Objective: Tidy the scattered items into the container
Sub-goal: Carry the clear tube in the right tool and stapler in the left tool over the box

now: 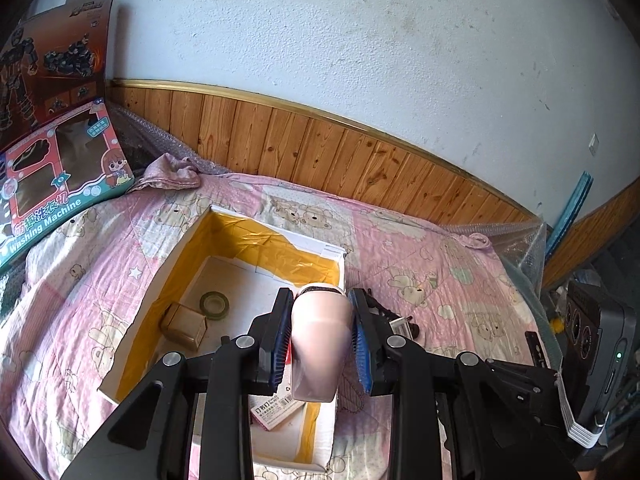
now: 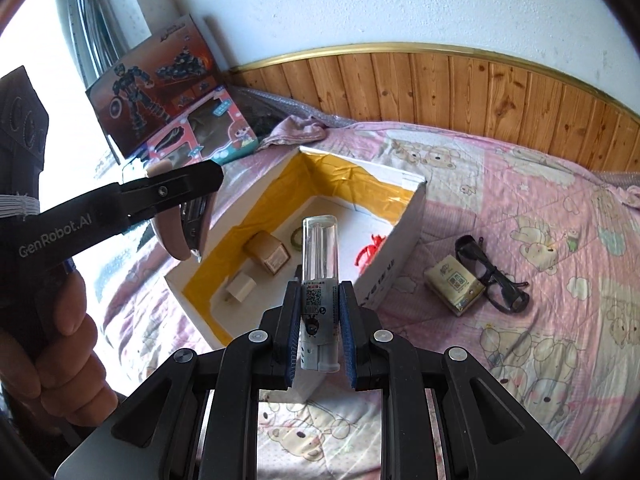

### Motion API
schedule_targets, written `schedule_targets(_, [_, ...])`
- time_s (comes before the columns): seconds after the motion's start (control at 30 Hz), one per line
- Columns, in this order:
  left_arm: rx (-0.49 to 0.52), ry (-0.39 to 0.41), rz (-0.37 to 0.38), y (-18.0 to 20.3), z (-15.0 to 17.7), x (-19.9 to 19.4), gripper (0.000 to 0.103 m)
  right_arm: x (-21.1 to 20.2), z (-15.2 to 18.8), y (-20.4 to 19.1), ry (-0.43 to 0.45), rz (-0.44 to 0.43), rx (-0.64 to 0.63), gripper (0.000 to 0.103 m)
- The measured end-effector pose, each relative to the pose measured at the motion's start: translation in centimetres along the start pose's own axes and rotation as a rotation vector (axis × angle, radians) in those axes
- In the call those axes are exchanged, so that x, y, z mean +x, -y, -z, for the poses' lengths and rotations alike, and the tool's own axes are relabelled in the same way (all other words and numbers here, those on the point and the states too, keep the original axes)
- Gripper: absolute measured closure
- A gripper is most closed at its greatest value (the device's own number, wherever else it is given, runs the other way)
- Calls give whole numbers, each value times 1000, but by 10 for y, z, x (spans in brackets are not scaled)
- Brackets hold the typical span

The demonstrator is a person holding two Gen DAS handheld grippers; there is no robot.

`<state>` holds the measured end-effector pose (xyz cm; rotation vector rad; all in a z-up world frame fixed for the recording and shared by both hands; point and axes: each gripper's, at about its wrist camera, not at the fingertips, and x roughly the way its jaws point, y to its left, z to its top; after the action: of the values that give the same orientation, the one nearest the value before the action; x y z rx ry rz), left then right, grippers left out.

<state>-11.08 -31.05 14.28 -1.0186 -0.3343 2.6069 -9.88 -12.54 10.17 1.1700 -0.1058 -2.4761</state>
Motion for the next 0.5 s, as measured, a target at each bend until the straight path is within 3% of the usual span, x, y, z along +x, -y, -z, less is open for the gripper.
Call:
schedule_targets(0.2, [-44,-34,-52,-30,-9,14,74,22,-37,-4,-1,-18,-13,84])
schedule_targets(0.33, [-109,-69,-67,-52,-10,24,74,50,-54,9,-50,-31,1,84])
schedule_targets(0.5, [-101,-115,-82,-49,-7,38,74,72,-69,24,-72,-78,31,84])
